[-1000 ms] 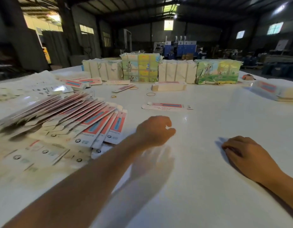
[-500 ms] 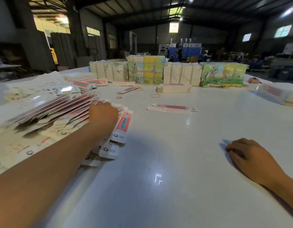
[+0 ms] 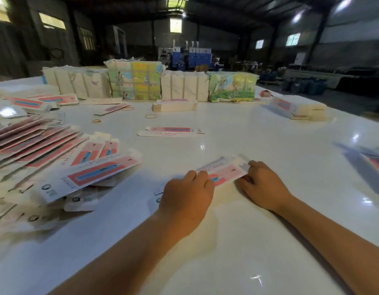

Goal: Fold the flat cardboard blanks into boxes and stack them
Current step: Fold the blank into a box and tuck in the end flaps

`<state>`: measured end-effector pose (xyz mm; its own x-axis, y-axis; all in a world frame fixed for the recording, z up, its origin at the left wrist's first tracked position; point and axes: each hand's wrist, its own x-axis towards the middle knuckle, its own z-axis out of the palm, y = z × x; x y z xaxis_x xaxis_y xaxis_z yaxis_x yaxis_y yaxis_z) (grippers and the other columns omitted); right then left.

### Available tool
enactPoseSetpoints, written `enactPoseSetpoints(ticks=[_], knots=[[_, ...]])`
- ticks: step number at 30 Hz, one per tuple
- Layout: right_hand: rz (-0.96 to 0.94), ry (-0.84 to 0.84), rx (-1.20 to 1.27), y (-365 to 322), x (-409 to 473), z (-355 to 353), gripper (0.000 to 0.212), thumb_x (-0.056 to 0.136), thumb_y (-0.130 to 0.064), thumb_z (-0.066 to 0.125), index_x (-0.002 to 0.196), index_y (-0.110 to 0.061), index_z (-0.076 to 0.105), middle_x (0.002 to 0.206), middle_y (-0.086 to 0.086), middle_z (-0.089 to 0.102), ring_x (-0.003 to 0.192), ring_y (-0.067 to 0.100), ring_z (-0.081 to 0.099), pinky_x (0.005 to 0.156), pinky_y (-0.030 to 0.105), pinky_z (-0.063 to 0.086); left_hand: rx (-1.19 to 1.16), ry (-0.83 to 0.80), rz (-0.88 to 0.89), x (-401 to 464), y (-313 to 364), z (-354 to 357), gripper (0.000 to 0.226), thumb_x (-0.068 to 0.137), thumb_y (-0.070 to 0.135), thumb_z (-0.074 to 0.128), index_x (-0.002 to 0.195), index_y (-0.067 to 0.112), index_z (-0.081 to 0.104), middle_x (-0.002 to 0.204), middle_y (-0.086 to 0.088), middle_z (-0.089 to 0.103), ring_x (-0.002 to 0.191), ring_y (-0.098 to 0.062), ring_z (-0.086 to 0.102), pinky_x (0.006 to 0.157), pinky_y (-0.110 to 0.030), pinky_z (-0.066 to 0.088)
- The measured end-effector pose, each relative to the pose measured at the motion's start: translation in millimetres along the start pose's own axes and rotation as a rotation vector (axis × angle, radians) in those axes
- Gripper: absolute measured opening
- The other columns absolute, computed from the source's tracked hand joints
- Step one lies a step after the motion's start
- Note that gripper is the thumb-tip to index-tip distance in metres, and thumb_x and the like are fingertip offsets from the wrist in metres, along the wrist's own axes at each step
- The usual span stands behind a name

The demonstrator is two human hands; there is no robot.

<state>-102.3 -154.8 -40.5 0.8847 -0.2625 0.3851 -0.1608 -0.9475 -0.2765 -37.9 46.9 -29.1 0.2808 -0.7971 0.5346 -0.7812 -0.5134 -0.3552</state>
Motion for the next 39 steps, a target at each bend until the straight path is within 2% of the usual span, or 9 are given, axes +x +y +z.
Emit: enactPoseSetpoints(ticks=[4,7,10,15,19,21,28,33,39], knots=[[0.013,0.004,0.131,4,2,1,0.021,0.093,-0.006,0.050,0.098,-0.007,0.070,0.090,0.010,0.062,0.087,0.029,0.054,0.074,0.037,0.045,-0.097,0.010,-0.032,-5,0,5,0.035,0.046,0.014,0.088,0.076,0.011,0.070,0.067,-0.004,0.061,0.050,-0.018,0.053,0.033,-0.020,0.037],[0.306,0.103,0.763,4,5,-5,0.032,0.091,-0.003,0.046,0.071,-0.009,0.070,0.067,0.004,0.063,0.061,0.020,0.052,0.055,0.030,0.037,-0.151,0.044,-0.045,-4,0,3,0.035,0.046,0.016,0.089,0.075,0.009,0.070,0.066,-0.005,0.063,0.050,-0.017,0.055,0.033,-0.019,0.037],[0.521,0.041,1.320,3,7,-12,0.037,0.094,-0.023,0.042,0.072,-0.006,0.066,0.054,0.017,0.054,0.044,0.026,0.043,0.041,0.027,0.031,-0.188,0.075,-0.045,-2,2,2,0.038,0.046,0.019,0.090,0.077,0.009,0.071,0.068,-0.005,0.064,0.051,-0.017,0.057,0.032,-0.019,0.038],[0.442,0.015,1.272,3,5,-7,0.030,0.087,0.001,0.049,0.061,-0.005,0.062,0.049,0.018,0.051,0.039,0.025,0.038,0.032,0.023,0.030,-0.268,0.077,-0.083,-3,0,9,0.044,0.046,0.021,0.090,0.084,0.011,0.070,0.076,-0.005,0.067,0.057,-0.017,0.060,0.035,-0.022,0.045],[0.456,0.013,1.296,5,5,-7,0.022,0.085,0.007,0.044,0.071,0.000,0.059,0.053,0.018,0.055,0.038,0.022,0.042,0.033,0.022,0.031,-0.450,-0.002,-0.223,-5,-6,20,0.047,0.076,0.041,0.070,0.116,0.021,0.054,0.119,0.001,0.056,0.100,-0.014,0.054,0.074,-0.023,0.048],[0.450,-0.005,1.284,4,5,-6,0.018,0.085,0.008,0.043,0.079,0.003,0.059,0.054,0.017,0.057,0.038,0.020,0.044,0.033,0.022,0.032,-0.505,-0.036,-0.265,-6,-11,28,0.046,0.082,0.049,0.061,0.118,0.029,0.042,0.127,0.007,0.047,0.107,-0.011,0.048,0.084,-0.022,0.046],[0.486,0.011,1.282,3,4,-9,0.026,0.088,0.004,0.048,0.068,-0.003,0.063,0.055,0.016,0.054,0.041,0.019,0.043,0.034,0.024,0.033,-0.622,-0.142,-0.342,-4,-17,31,0.047,0.076,0.062,0.059,0.098,0.040,0.024,0.121,0.012,0.053,0.087,-0.009,0.049,0.073,-0.022,0.048],[0.567,0.185,1.457,-3,3,-7,0.009,0.089,-0.003,0.057,0.082,-0.001,0.062,0.060,0.008,0.061,0.048,0.013,0.052,0.040,0.022,0.042,-0.621,-0.139,-0.414,1,-16,27,0.051,0.072,0.067,0.058,0.099,0.038,0.026,0.116,0.010,0.055,0.081,-0.010,0.048,0.067,-0.021,0.043],[0.437,0.409,1.045,-14,-5,-4,0.009,0.087,-0.010,0.065,0.080,-0.010,0.070,0.069,0.009,0.065,0.052,0.011,0.054,0.050,0.021,0.048,-0.571,-0.070,-0.445,5,-12,18,0.055,0.076,0.064,0.058,0.113,0.033,0.031,0.110,0.008,0.057,0.083,-0.014,0.052,0.073,-0.028,0.050]])
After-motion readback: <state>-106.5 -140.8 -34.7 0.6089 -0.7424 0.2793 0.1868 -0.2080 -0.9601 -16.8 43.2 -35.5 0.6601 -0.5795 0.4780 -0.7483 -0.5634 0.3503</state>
